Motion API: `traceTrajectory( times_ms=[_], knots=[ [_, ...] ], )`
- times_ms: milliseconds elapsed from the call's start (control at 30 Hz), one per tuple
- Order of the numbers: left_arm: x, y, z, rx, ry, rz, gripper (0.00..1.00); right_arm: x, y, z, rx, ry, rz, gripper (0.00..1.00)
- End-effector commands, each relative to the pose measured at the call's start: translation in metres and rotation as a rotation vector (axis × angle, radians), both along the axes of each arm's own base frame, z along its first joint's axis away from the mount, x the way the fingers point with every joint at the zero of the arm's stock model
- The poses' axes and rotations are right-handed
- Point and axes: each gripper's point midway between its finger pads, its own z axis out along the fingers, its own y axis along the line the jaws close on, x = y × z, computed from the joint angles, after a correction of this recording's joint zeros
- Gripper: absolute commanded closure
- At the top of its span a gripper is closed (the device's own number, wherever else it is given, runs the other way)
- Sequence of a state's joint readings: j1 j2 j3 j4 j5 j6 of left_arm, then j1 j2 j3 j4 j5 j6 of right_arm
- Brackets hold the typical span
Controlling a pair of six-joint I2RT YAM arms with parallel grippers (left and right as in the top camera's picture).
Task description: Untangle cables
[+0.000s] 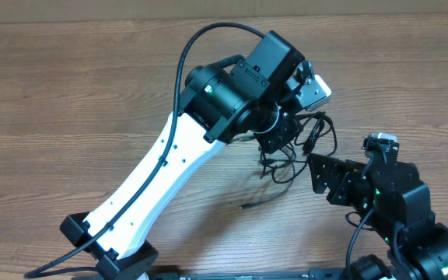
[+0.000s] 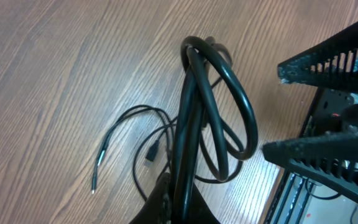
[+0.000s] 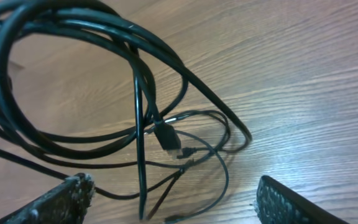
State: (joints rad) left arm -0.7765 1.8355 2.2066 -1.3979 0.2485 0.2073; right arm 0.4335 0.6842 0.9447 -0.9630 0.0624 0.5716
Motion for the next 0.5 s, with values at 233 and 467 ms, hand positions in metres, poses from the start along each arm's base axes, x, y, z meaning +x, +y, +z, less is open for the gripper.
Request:
traceTrajectory(
  times_ms=[233, 467],
  knots=[
    [0.006, 0.005, 0.013, -0.013, -0.042, 0.041, 0.96, 0.001, 0.039, 0.046, 0.173, -0.131, 0.174, 0.27],
    [-0.019, -0.012, 0.019, -0.11, 0.053, -0.073, 0.96, 0.013, 0.039, 0.067, 0.194, -0.23, 0.154, 0.43]
  ],
)
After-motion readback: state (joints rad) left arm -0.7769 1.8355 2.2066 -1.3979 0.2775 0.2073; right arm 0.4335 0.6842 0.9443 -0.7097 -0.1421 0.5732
